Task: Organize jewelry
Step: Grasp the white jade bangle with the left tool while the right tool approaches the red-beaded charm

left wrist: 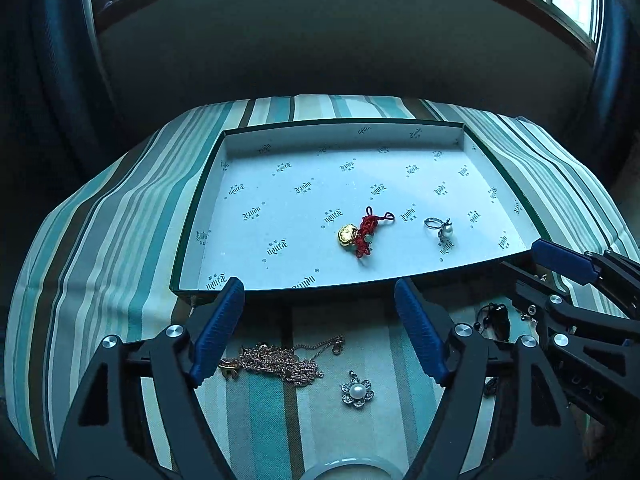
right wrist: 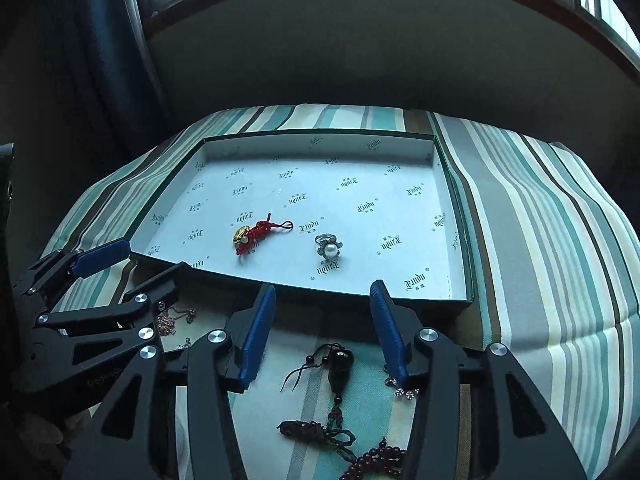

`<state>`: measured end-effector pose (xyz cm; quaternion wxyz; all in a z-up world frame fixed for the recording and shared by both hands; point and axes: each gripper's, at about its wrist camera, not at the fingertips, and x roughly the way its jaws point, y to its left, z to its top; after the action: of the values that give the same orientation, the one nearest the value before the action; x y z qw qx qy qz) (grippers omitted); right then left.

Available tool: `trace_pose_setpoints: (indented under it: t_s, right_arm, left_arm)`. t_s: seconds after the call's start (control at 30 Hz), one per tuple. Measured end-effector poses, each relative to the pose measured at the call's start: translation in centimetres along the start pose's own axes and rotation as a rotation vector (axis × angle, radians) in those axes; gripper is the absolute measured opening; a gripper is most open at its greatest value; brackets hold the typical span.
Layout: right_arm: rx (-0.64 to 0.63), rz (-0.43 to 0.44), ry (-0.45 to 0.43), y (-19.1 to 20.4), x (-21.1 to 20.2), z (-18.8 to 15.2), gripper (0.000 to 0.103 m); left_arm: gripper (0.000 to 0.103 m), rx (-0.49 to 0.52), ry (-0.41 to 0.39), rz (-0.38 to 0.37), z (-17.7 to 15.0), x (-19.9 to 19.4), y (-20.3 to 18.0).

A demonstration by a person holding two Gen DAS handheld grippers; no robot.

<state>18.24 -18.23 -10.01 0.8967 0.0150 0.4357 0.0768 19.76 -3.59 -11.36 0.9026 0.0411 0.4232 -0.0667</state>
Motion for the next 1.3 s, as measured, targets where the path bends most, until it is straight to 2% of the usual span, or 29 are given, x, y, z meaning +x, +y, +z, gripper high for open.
trace_pose_setpoints:
  t_s: [0.5, 0.57, 0.63, 1.0, 1.3]
  right_arm:
    - [-0.009, -0.011, 0.078, 0.6, -3.4, -7.8, 0.05]
    - [-0.009, -0.018, 0.085, 0.6, -3.5, -8.5, 0.054]
    - [-0.006, -0.021, 0.089, 0.6, -3.6, -8.9, 0.059]
    - [0.006, -0.03, 0.105, -0.2, -3.8, -10.1, 0.059]
    - [0.006, -0.028, 0.105, -0.2, -3.6, -10.2, 0.062]
  left_arm:
    - [0.077, -0.023, 0.051, 0.058, -8.2, -4.7, 1.2]
    - [0.077, -0.03, 0.058, 0.051, -9.0, -5.2, 1.3]
    - [0.077, -0.027, 0.06, 0.048, -9.6, -5.5, 1.2]
    - [0.082, -0.001, 0.058, 0.034, -10.7, -6.1, -0.1]
    - [0.085, 0.016, 0.081, 0.015, -10.9, -4.8, -1.0]
